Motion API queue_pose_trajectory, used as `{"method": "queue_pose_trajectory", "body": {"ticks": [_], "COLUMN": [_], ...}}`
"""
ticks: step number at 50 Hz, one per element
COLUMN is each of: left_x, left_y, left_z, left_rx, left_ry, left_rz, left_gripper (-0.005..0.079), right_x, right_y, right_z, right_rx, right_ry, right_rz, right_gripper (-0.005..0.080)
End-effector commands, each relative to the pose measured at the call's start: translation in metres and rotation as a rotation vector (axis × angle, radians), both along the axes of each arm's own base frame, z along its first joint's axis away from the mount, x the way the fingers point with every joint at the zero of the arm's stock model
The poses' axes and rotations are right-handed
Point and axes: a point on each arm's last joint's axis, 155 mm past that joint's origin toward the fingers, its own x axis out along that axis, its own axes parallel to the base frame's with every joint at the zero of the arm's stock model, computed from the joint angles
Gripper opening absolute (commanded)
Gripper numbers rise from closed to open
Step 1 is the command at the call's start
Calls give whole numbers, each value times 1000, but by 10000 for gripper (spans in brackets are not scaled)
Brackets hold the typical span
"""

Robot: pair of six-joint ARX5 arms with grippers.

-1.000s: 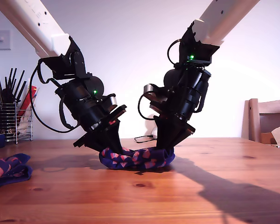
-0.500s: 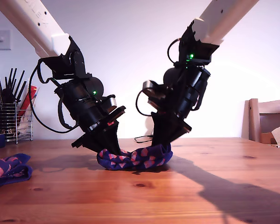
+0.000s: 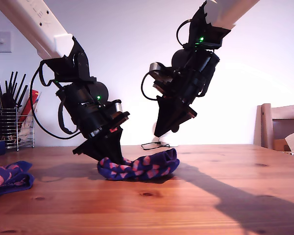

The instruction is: Fold the socks in front of you. After folding them, place them to the left side.

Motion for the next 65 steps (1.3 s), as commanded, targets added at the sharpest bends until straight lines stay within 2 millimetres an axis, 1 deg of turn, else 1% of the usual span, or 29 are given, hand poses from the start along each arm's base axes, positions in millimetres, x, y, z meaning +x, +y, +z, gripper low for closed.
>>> {"method": "queue_pose_trajectory", "body": {"ticks": [1,8,15,20,24,35,41,47,59,65], "left_x": [-9,-22,-40,-52,-59,-73,-77,-77,-70,-65], "left_y": [-1,-3,-1,6,13,39,56,70,83,91], "left_z": [4,20,23,22,26,49,57,59,60,66], "left_rx": [17,22,53,110,155,264,328,374,374,345], "left_ry": [0,8,48,69,72,63,55,57,51,48], "left_rz": [-21,-48,-80,-113,-129,-154,-164,-153,-145,-115], "left_gripper": [-20,-20,-20,-20,-20,-20,-20,-20,-20,-20], "right_x": [4,10,11,10,11,13,14,15,18,20], "right_y": [-3,-10,-12,-12,-13,-17,-19,-20,-24,-25], "right_z": [12,13,13,12,12,13,13,13,13,14], "right_rx": [17,17,16,15,15,18,18,18,18,20], "right_ry": [-29,-35,-43,-43,-43,-44,-44,-44,-47,-54], "right_rz": [-3,-18,-11,-9,-10,-18,-22,-24,-34,-36], "right_gripper": [-13,-13,-13,-13,-13,-13,-13,-13,-13,-13]}}
